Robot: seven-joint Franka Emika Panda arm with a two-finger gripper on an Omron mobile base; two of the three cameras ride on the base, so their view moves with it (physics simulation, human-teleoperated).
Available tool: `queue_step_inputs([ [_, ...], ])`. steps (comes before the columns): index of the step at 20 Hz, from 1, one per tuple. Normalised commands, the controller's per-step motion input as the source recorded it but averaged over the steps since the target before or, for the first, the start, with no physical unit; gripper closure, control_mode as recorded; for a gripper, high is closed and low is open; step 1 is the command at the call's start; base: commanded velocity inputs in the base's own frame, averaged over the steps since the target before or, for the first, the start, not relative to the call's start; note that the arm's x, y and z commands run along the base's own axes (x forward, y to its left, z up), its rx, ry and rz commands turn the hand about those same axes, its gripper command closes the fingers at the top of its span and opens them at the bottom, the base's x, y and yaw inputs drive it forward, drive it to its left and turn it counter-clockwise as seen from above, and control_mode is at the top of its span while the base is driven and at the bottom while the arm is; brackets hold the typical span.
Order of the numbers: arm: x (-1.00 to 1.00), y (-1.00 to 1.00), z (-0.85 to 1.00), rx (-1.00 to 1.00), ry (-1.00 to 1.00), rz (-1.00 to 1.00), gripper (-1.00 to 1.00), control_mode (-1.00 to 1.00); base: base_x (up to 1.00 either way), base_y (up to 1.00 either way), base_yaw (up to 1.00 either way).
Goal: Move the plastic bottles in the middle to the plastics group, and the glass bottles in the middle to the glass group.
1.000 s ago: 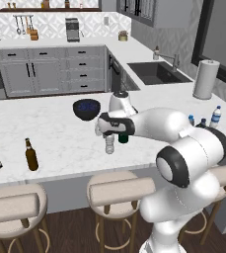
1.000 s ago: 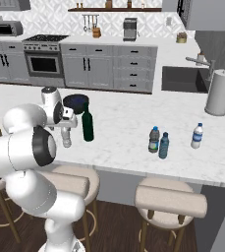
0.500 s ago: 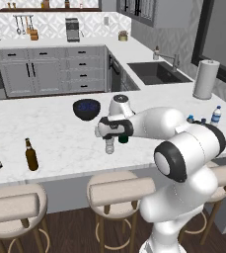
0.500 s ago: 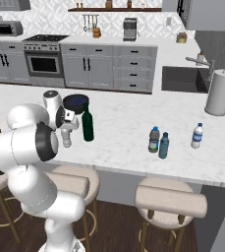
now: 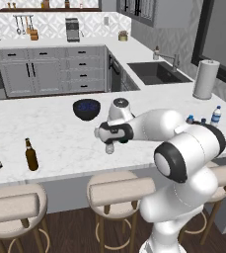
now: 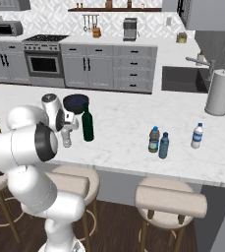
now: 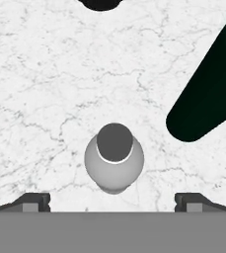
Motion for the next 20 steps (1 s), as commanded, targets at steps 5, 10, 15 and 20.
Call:
queue_step_inputs([
  [5,0.02,0.0,-0.04,0.0,-0.07,0.0,-1.0,-1.0,0.0,0.0,0.0],
  [10,0.02,0.0,0.0,0.0,0.0,0.0,-1.0,-1.0,0.0,0.0,0.0],
  [15,0.04,0.0,0.0,0.0,0.0,0.0,-1.0,-1.0,0.0,0.0,0.0],
  [20,0.15,0.04,-0.02,0.0,0.0,0.0,-1.0,-1.0,0.0,0.0,0.0],
])
